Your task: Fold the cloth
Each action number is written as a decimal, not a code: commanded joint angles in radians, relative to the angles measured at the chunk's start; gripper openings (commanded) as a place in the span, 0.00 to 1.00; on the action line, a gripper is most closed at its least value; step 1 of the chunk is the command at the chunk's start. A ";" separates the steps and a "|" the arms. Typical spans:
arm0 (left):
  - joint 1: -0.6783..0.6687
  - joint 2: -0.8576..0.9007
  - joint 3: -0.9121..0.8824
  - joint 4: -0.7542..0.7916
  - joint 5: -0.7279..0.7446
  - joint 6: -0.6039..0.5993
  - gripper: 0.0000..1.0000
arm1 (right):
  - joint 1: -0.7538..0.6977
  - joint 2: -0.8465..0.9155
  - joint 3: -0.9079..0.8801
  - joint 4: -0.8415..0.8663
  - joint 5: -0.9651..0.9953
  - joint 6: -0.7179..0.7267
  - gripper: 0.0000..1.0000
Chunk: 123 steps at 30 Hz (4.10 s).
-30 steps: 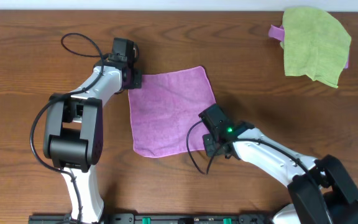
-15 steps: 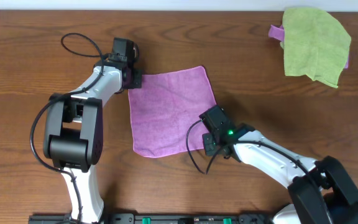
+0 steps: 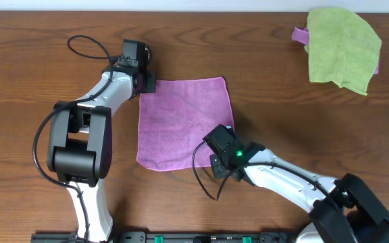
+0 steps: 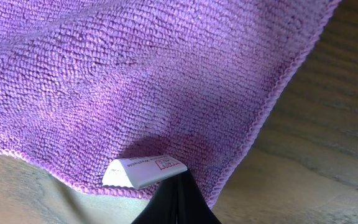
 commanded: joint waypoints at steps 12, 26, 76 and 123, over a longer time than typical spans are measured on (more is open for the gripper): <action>0.006 0.013 0.037 -0.037 -0.019 0.009 0.28 | 0.012 0.014 -0.031 -0.018 -0.025 0.027 0.01; 0.009 -0.233 0.211 -0.321 0.034 -0.067 0.95 | -0.122 -0.155 0.175 -0.222 0.142 -0.057 0.81; -0.577 -1.370 -0.592 -0.376 -0.068 -0.677 0.95 | 0.048 -0.866 0.166 -0.406 0.252 -0.019 0.99; -1.016 -1.381 -0.599 -0.514 -0.981 -0.452 0.95 | 0.008 -0.881 -0.033 -0.279 0.207 -0.097 0.99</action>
